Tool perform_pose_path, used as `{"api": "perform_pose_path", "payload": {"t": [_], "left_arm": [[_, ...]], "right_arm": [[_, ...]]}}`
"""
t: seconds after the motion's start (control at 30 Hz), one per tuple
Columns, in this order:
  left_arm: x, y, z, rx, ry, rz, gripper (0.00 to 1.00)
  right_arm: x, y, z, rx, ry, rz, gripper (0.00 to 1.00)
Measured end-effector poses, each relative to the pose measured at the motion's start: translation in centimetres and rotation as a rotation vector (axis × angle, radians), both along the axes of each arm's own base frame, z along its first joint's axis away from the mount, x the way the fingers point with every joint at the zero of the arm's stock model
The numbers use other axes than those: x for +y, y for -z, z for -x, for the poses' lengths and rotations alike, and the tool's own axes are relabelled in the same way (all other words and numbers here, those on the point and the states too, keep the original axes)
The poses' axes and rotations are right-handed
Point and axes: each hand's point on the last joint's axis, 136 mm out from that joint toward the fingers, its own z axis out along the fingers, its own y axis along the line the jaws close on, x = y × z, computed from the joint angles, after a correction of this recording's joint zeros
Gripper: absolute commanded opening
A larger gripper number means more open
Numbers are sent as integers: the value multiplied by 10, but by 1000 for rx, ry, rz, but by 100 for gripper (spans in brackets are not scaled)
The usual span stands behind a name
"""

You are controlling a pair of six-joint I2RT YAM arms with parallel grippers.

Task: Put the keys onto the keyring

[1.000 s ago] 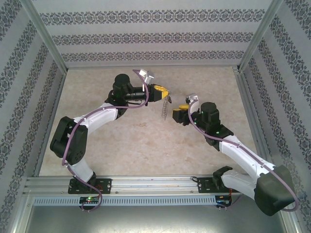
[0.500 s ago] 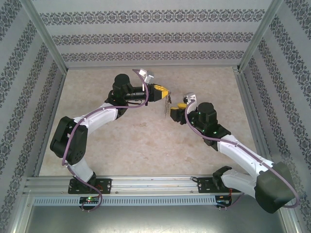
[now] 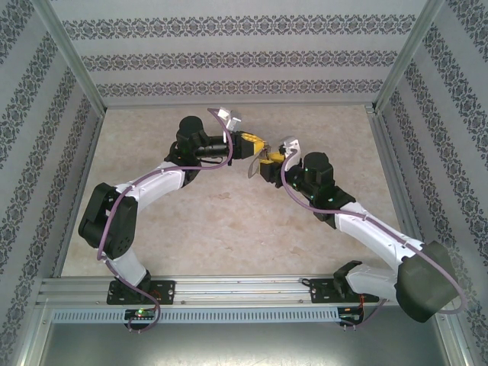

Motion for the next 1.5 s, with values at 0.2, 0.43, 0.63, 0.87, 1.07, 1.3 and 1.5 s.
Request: {"api": "perform_pose_path", "payload": {"t": [0.2,0.43,0.63,0.87,1.07,1.3,1.5], "left_arm": [[0,-1,0,-1,0,2,0],[0,-2,0,-8,0,6,0],[0,-2,0,-7,0,7,0],[0,-2,0,-7,0,7,0],[0,-2,1,-6,4,7,0],[0,0,1,-8,3,0,0],[0,9,3,-17,-14,-56,0]], "right_arm": [[-2,0,-1,-16,8,20,14],[-5,-7,3,-41,7,33,0],[-8,-10,8,-45,4,39,0],[-3,-5,16,-29,-46,51,0],[0,-2,20,-14,-75,54,0],[1,-3,18,5,-80,75,0],[1,-5,17,21,-83,99,0]]}}
